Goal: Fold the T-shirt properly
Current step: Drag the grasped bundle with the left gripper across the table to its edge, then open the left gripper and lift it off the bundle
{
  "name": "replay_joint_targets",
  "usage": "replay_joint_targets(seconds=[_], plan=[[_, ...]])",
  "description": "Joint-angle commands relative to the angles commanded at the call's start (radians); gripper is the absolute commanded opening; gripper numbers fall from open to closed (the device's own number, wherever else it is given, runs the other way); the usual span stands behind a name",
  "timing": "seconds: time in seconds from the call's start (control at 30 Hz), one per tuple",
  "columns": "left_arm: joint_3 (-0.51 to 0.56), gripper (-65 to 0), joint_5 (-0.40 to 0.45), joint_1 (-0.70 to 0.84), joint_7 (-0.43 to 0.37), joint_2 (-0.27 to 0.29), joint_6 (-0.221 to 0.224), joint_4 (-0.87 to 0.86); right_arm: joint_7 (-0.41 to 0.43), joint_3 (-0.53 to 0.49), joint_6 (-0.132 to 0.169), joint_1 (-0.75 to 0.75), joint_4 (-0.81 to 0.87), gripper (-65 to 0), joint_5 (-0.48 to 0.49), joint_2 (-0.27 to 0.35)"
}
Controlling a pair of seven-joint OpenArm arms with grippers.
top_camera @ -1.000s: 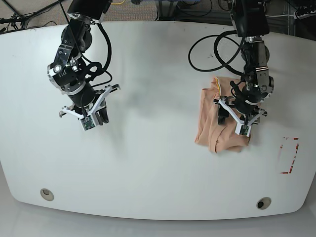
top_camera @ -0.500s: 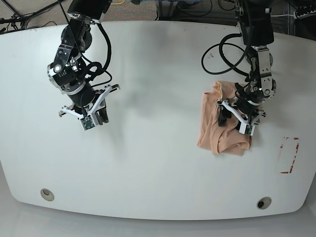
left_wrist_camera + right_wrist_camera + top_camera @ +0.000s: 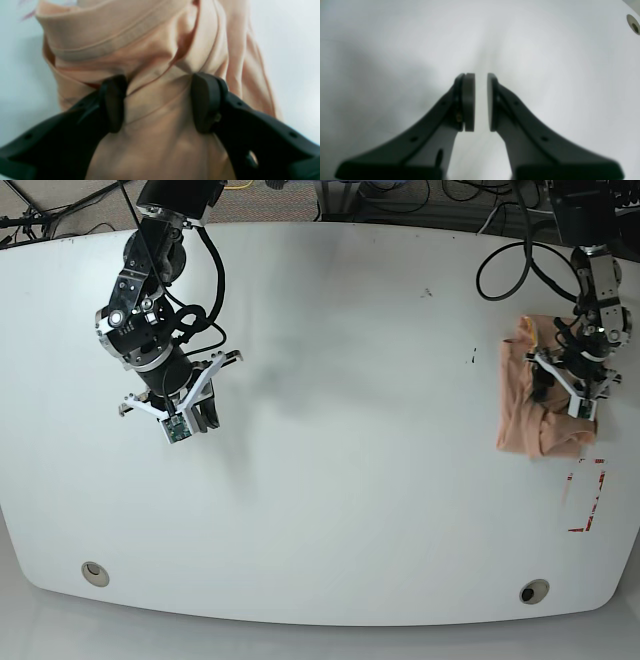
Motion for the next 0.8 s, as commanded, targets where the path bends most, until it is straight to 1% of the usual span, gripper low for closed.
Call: replay_joint_targets(seconds=[0.1,0.23,0.27,0.4,0.57,0.7,0.8], plan=[[-0.015,-26.7,0.000,0.003,0.000,-0.054,-0.029,0.000,0.003,-0.003,0.000,-0.014,0.000,-57.5,0.000,0.000],[-0.064,-26.7,0.002,0.003,0.000,-0.087,-0.068,-0.002,0.003,-0.003,0.000,-0.023,0.000,-57.5,0.000,0.000],[-0.081,-26.7,0.002,0.002,0.000,-0.100,-0.087,-0.002,0.005,-0.003,0.000,-0.032,-0.003,-57.5,0.000,0.000],[-0.097,-26.7,0.002,-0.002,0.000,-0.124,-0.124,-0.002,0.006,-0.003,0.000,-0.048,-0.003,-57.5,0.000,0.000],[-0.095,-26.7,0.003,-0.037,0.000,-0.166,-0.138,0.002,0.009,-0.003,0.000,-0.072,-0.003,-57.5,0.000,0.000],[-0.097,-26.7,0.003,-0.061,0.000,-0.176,-0.140,0.011,0.055,-0.003,0.000,-0.098,-0.003,-57.5,0.000,0.000],[-0.101,-26.7,0.000,-0.069,0.000,-0.187,-0.141,0.080,0.094,-0.002,0.000,-0.129,-0.003,-57.5,-0.002,0.000]])
